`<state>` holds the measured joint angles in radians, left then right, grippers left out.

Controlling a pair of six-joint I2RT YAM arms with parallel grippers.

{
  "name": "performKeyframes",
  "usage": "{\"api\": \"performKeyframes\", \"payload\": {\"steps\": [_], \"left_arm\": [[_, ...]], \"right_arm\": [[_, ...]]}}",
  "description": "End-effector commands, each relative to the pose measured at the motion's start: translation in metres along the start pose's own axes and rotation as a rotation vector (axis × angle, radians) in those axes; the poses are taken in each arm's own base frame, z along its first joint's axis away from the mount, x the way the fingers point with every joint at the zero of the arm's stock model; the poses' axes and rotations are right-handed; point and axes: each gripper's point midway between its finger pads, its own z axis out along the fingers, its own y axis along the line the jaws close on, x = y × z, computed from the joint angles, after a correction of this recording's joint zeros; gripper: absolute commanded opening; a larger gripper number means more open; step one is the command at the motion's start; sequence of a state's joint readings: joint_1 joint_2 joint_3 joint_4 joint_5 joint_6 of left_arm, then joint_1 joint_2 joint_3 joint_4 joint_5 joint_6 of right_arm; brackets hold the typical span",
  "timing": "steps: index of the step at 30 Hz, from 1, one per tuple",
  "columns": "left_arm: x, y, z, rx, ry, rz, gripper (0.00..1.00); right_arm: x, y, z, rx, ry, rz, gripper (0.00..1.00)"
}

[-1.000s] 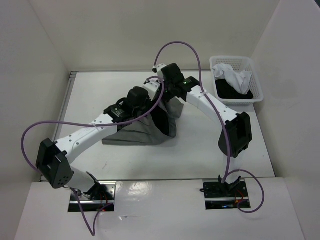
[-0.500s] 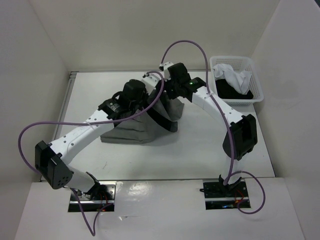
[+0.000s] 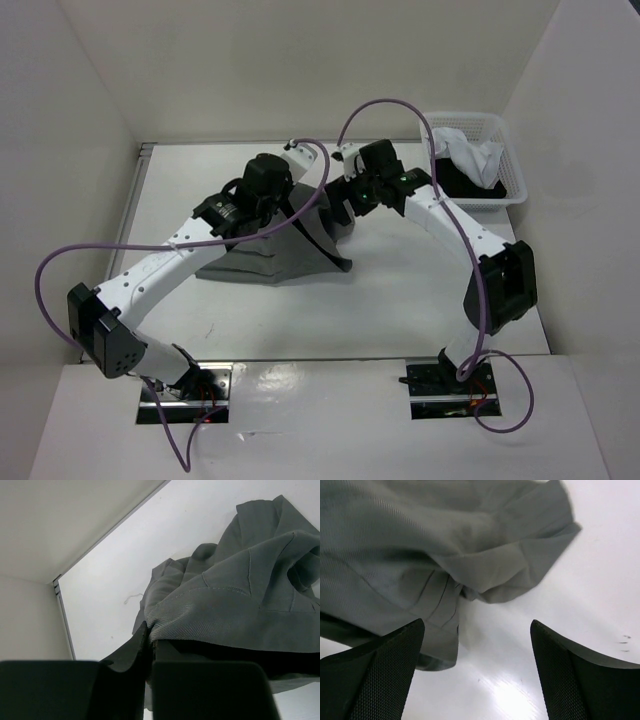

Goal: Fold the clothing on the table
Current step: Flatten the skirt out

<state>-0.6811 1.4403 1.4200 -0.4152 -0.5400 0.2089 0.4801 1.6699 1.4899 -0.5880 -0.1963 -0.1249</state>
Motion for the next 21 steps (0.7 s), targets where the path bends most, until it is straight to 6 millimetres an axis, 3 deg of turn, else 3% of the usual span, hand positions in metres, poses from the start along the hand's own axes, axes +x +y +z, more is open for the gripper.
{"api": "performKeyframes", "payload": {"steps": [1, 4, 5, 9, 13, 18, 21], "left_arm": [[-0.013, 0.02, -0.008, -0.064, -0.041, -0.019, 0.0], [-0.009, 0.016, -0.004, -0.058, -0.018, -0.005, 0.0], [-0.007, 0.02, -0.003, -0.065, -0.014, -0.009, 0.0], [-0.003, 0.016, 0.001, -0.057, 0.011, 0.015, 0.0], [-0.01, 0.022, -0.001, -0.071, -0.003, 0.005, 0.0], [-0.019, 0.028, -0.005, -0.077, -0.018, 0.025, 0.0], [-0.02, 0.028, -0.007, -0.067, -0.019, 0.058, 0.0]], "right_arm": [[0.005, 0.019, -0.008, -0.1, -0.024, -0.068, 0.9], [0.019, 0.026, -0.015, -0.155, -0.018, -0.079, 0.89], [0.016, 0.03, -0.025, -0.169, -0.041, -0.085, 0.89], [0.023, 0.026, -0.039, -0.172, -0.054, -0.116, 0.82], [0.058, 0.032, -0.03, -0.223, 0.056, -0.111, 0.77], [0.084, 0.034, -0.016, -0.264, 0.118, -0.138, 0.75], [0.094, 0.025, -0.011, -0.244, 0.148, -0.207, 0.83]]}}
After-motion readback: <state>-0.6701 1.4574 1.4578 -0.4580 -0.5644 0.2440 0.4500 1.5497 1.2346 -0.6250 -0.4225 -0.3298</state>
